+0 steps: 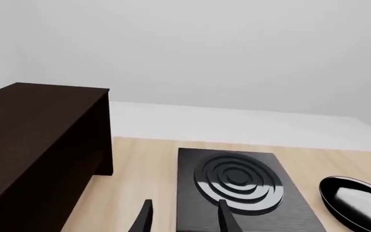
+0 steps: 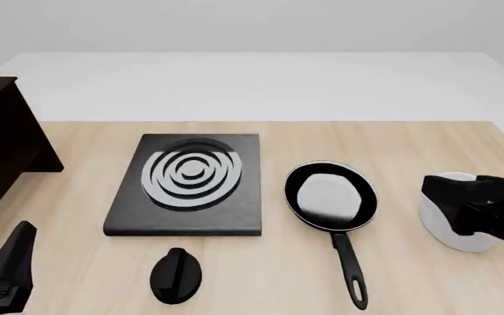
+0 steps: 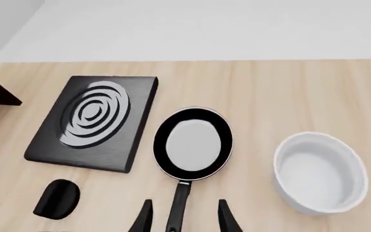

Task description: Put the frying pan under the cabinet shelf.

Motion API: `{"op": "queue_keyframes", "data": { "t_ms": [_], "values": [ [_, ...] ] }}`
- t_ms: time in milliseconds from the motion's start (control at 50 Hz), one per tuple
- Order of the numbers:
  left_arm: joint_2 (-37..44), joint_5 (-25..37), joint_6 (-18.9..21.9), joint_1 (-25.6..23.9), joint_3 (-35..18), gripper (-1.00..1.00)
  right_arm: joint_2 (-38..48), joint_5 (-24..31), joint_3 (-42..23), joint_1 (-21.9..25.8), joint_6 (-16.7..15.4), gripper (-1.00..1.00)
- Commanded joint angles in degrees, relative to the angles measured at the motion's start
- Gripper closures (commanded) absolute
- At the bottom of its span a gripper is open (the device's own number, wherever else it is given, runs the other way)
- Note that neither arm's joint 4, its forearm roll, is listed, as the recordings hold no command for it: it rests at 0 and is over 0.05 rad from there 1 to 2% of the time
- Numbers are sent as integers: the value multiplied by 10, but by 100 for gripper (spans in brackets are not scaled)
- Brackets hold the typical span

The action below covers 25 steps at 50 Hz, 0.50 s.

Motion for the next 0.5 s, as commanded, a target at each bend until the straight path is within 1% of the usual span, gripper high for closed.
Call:
{"op": "queue_keyframes", "data": {
  "t_ms": [20,40,80,140,180,260,280,320,340,360,420,440,460,500],
  "values": [
    [0,3,-4,-1,-4,-100,69,34,-41,9,68,-100],
    [0,3,-4,-1,-4,-100,72,33,-43,7,70,-100],
    [0,4,-5,-1,-5,-100,85,31,-48,-1,66,-100],
    [-1,4,-9,1,-6,-100,107,24,-44,9,87,-100],
    [-1,4,-9,1,-6,-100,116,22,-45,11,90,-100],
    [0,5,-12,1,-7,-100,142,13,-45,21,116,-100],
    [0,5,-13,1,-8,-100,147,11,-46,22,113,-100],
    [0,5,-15,2,-7,-100,163,4,-30,26,124,-100],
    [0,5,-16,2,-7,-100,167,3,-28,24,123,-100],
    [0,5,-17,2,-7,-100,169,-1,-28,26,130,-100],
    [0,5,-18,1,-7,-100,175,-1,-32,26,128,-100],
    [0,5,-22,1,-8,-100,181,-6,-26,30,139,-100],
    [0,5,-23,1,-9,-100,185,-7,-24,29,134,-100],
    [-1,4,-24,1,-8,-100,192,-14,-16,35,142,-100]
  ]
}}
